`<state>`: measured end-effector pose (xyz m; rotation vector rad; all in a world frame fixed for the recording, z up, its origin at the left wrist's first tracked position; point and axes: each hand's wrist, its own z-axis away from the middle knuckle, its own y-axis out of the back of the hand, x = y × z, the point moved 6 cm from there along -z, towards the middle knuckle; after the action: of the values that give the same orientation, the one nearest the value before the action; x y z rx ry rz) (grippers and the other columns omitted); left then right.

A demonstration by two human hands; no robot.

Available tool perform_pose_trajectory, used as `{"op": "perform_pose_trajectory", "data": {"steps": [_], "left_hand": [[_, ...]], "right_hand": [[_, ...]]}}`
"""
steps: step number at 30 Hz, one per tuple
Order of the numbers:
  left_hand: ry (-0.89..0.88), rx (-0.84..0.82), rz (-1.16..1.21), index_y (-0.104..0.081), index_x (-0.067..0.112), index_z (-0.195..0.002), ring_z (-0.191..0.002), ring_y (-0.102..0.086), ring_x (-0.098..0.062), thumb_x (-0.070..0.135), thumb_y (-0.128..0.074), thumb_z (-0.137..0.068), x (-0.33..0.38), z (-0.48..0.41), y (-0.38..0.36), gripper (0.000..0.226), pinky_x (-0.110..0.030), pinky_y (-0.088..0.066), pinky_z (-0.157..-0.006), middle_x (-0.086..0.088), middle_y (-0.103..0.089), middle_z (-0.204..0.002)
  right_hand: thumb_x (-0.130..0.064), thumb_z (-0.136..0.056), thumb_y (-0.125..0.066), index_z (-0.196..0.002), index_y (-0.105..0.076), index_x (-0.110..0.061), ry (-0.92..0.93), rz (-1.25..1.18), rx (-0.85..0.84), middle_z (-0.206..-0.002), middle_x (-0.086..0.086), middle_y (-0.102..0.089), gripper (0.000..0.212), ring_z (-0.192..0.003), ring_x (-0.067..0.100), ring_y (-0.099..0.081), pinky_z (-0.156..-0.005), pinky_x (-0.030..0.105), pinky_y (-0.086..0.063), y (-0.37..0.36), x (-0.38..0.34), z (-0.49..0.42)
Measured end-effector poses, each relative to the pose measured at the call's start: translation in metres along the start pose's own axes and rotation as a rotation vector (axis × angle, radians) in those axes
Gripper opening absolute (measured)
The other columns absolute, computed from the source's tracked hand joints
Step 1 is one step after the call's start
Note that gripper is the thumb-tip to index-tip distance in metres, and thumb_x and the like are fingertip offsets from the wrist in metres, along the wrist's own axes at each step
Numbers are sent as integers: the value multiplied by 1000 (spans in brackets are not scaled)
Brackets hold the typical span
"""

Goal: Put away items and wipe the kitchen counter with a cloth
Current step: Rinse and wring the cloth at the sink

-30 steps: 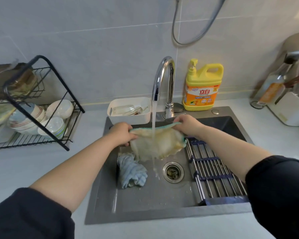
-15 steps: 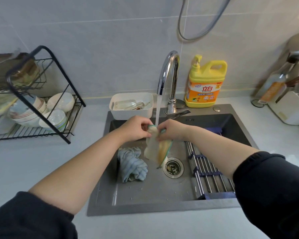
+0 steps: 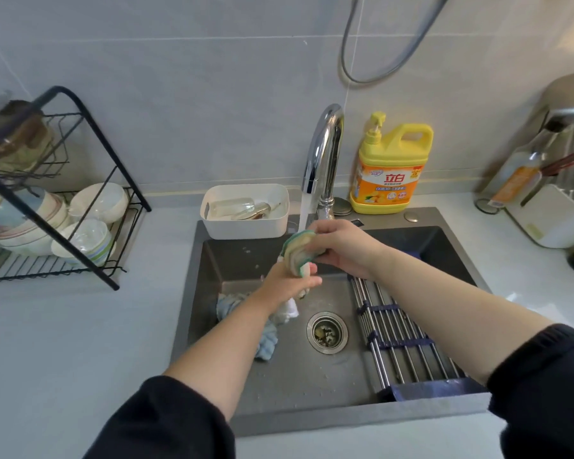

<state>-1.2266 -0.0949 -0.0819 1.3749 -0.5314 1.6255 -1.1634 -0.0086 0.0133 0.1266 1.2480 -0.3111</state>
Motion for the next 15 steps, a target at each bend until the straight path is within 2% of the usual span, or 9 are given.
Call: {"op": "perform_pose_trajectory", "data": {"steps": [2, 4, 6, 9, 12, 15], "left_hand": [[23, 73, 54, -73, 6, -86, -72, -64, -10, 13, -75, -77, -3, -5, 2, 12, -25, -48, -72, -1, -70, -76], [70, 78, 63, -72, 6, -92, -72, -62, -10, 11, -74, -78, -6, -6, 10, 15, -17, -46, -69, -1, -68, -77], [104, 27, 73, -70, 14, -102, -82, -63, -12, 8, -77, -76, -8, -7, 19, 27, -19, -50, -78, 0, -69, -87], [122, -67, 289, -66, 8, -106, -87, -62, -19, -2, -71, -75, -3, -4, 24, 33, -32, -49, -88, -5, -69, -91], [65, -110, 546, -68, 7, -97, -95, -62, -24, 14, -78, -62, 10, -2, 25, 37, -38, -46, -96, -11, -69, -95], [30, -138, 560, -61, -2, -108, -99, -61, -31, 36, -91, -47, 21, -7, 26, 78, -44, -47, -94, -23, -64, -106]], "right_hand": [[10, -83, -46, -82, -56, -2, 34, -196, 25, -88, 17, -61, 16, -88, 25, -62, -92, 37, -50, 12, 0, 5], [8, -84, -40, -90, -55, 3, 29, -463, 122, -98, 22, -62, 17, -94, 29, -62, -94, 38, -49, 35, 16, 17], [5, -81, -38, -103, -55, 6, -41, -665, 227, -103, 22, -66, 28, -94, 30, -66, -92, 39, -50, 56, 49, 33], [0, -77, -42, -116, -52, 6, -188, -806, 279, -105, 22, -68, 41, -87, 30, -70, -85, 44, -52, 53, 108, 50], [-1, -84, -40, -117, -51, 6, -342, -836, 225, -103, 23, -68, 35, -90, 34, -69, -86, 46, -54, 24, 145, 43], [-10, -92, -40, -114, -52, 3, -384, -824, 299, -95, 19, -66, 29, -92, 32, -63, -89, 43, -49, 10, 153, 17]]}}
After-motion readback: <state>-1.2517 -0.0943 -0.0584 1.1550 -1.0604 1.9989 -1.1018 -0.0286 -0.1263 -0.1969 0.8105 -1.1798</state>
